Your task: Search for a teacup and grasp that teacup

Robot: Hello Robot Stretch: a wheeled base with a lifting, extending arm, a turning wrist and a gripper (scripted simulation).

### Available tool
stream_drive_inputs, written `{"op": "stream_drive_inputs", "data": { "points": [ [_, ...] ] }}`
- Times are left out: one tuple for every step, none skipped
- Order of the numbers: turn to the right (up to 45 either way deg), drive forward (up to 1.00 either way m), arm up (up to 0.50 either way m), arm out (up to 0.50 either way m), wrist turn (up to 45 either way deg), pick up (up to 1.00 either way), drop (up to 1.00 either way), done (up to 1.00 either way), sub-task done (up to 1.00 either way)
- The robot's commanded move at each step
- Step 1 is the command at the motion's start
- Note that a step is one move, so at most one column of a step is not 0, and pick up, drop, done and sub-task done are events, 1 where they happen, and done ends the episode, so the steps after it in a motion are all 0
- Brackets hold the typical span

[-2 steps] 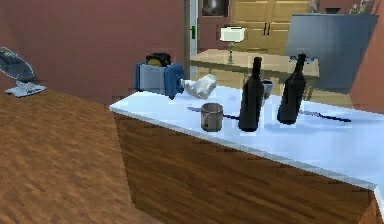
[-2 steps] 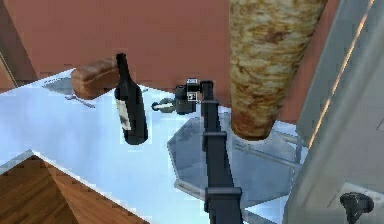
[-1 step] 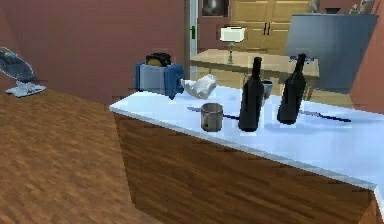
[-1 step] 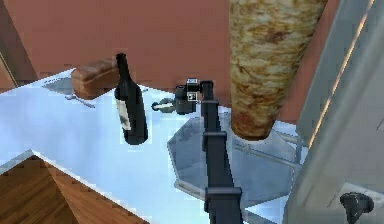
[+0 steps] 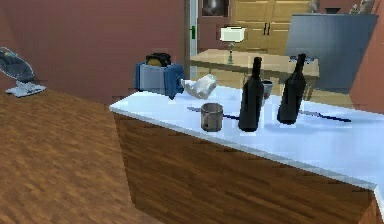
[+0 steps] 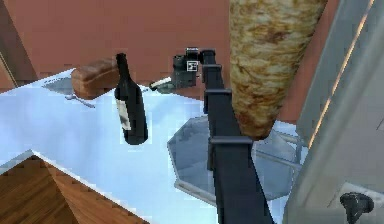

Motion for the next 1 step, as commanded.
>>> {"op": "stream_drive_inputs", "data": {
  "points": [
    [0.0, 0.00, 0.00, 0.00, 0.0, 0.00, 0.00, 1.00, 0.00]
  ]
}}
